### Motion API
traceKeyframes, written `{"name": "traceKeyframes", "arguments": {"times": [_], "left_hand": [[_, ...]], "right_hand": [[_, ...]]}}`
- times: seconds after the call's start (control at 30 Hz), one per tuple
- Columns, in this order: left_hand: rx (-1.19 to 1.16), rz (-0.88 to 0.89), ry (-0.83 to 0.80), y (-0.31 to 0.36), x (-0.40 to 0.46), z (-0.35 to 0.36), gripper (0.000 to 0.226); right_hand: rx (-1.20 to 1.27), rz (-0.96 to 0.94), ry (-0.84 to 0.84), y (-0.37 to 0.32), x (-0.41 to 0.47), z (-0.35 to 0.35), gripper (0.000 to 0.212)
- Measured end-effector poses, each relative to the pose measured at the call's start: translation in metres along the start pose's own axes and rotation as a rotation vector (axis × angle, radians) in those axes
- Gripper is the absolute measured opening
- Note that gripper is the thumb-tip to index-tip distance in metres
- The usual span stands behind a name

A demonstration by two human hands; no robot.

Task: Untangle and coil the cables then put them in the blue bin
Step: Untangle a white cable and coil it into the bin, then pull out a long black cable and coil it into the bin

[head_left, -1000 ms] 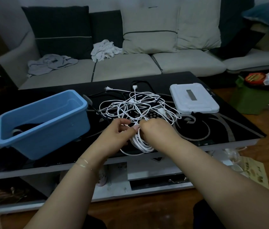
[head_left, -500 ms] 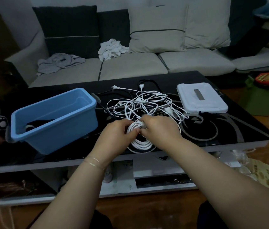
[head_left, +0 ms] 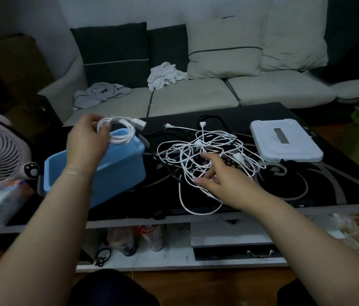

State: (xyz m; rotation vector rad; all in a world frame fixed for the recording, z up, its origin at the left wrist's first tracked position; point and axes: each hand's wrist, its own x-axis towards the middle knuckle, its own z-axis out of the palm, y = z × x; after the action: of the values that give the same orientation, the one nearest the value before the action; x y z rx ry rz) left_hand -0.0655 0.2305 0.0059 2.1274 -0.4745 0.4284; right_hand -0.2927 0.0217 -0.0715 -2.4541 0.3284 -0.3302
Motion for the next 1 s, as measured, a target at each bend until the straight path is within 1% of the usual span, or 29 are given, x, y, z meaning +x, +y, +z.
{"name": "traceKeyframes", "arguments": {"times": [0.13,0.27,0.33,0.37,0.43,0.5,0.53,0.57,0.63,0.7,0.73,0.77,0.8,0.87,0.93,0.97,1.0], "left_hand": [[0.059,-0.156,-0.057,-0.027,0.026,-0.009,0.018],[0.101,-0.239,-0.16,-0.037,0.029,0.003,0.018],[0.088,-0.264,-0.202,-0.036,0.031,0.013,0.023],[0.107,-0.271,-0.25,-0.034,0.033,0.018,0.027],[0.22,-0.295,-0.377,-0.03,0.032,0.026,0.039],[0.307,-0.3,-0.398,-0.023,0.027,0.028,0.047],[0.327,-0.273,-0.397,-0.018,0.024,0.029,0.048],[0.326,-0.225,-0.357,-0.014,0.021,0.03,0.047],[0.275,-0.05,-0.213,-0.001,0.011,0.032,0.041],[0.131,0.132,-0.115,0.02,-0.006,0.038,0.028],[-0.009,0.166,-0.093,0.033,-0.016,0.044,0.023],[-0.188,0.136,-0.098,0.046,-0.028,0.051,0.019],[-0.38,0.05,-0.124,0.058,-0.04,0.058,0.016],[-0.693,-0.227,-0.163,0.069,-0.065,0.074,0.018],[-0.821,-0.497,-0.239,0.065,-0.088,0.092,0.026],[-0.834,-0.575,-0.292,0.058,-0.097,0.098,0.03],[-0.838,-0.616,-0.355,0.052,-0.104,0.103,0.032]], "right_hand": [[-0.026,0.028,-0.11,0.007,-0.003,0.003,0.067],[-0.044,0.041,-0.133,0.015,-0.005,0.002,0.069],[-0.049,0.044,-0.116,0.017,-0.006,0.0,0.068],[-0.039,0.044,-0.101,0.018,-0.006,-0.002,0.067],[-0.014,0.041,-0.07,0.019,-0.006,-0.004,0.063],[0.0,0.044,-0.043,0.018,-0.006,-0.006,0.059],[0.005,0.053,-0.034,0.019,-0.007,-0.006,0.055],[0.003,0.066,-0.028,0.02,-0.006,-0.007,0.051],[-0.017,0.096,-0.025,0.02,-0.005,-0.007,0.043],[-0.041,0.121,-0.037,0.021,-0.003,-0.005,0.037],[-0.053,0.126,-0.043,0.021,-0.002,-0.004,0.035],[-0.063,0.128,-0.05,0.021,-0.001,-0.003,0.034],[-0.071,0.129,-0.053,0.021,0.0,-0.003,0.034],[-0.071,0.128,-0.048,0.021,0.0,-0.003,0.032],[-0.065,0.123,-0.036,0.024,0.0,-0.003,0.031],[-0.061,0.12,-0.036,0.024,0.0,-0.003,0.031],[-0.061,0.118,-0.039,0.025,0.0,-0.003,0.031]]}}
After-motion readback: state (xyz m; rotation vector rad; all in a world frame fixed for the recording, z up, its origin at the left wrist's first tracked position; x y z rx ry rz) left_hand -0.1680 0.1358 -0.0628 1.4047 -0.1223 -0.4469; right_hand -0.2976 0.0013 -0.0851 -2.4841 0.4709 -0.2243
